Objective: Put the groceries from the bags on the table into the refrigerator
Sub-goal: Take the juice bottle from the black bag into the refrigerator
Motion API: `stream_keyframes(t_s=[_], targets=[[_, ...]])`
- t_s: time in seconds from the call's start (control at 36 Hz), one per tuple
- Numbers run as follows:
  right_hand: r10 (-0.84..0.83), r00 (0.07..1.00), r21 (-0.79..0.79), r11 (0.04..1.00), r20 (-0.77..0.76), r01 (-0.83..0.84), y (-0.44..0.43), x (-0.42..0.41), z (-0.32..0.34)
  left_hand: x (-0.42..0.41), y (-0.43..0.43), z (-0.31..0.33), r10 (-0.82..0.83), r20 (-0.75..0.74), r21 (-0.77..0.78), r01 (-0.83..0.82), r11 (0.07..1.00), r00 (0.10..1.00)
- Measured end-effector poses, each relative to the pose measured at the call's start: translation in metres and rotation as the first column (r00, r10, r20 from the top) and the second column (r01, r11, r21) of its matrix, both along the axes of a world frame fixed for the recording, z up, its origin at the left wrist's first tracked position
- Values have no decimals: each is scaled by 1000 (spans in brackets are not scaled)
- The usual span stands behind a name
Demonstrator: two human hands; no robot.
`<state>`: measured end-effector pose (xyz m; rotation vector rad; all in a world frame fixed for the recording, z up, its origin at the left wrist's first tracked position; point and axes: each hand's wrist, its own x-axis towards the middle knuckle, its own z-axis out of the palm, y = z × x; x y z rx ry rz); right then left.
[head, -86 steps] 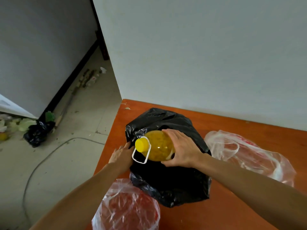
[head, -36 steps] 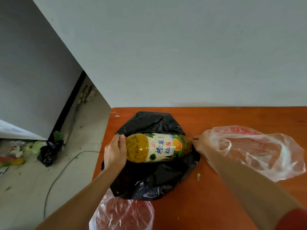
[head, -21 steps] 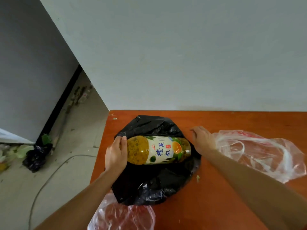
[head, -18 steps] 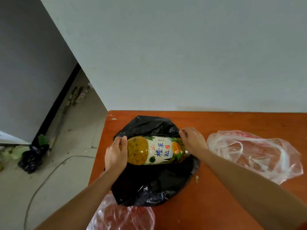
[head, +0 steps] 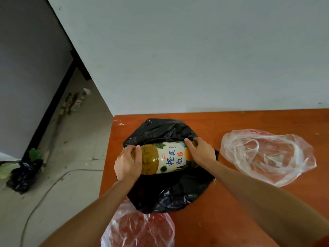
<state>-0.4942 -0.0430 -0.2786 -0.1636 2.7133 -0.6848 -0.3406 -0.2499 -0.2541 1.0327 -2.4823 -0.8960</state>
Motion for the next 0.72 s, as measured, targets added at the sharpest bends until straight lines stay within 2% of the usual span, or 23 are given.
stream_keyframes(t_s=[0.11,0.31,0.53,0.72], targets=[[-8,996,-13,1000,-87,7,4,8,30,-4,-8,28,-54,-79,-73,49,996,995],[-87,964,-150,987,-250,50,30,14,103,-16,10,103,-174,-277,-193,123,974,945],[-259,889,-270,949,-378,162,121,68,164,-3,79,142,-368,-471,-266,269,926,801],[-399,800,-257,915,-448,312,244,156,183,29,189,150,-536,-509,-297,447,844,674]])
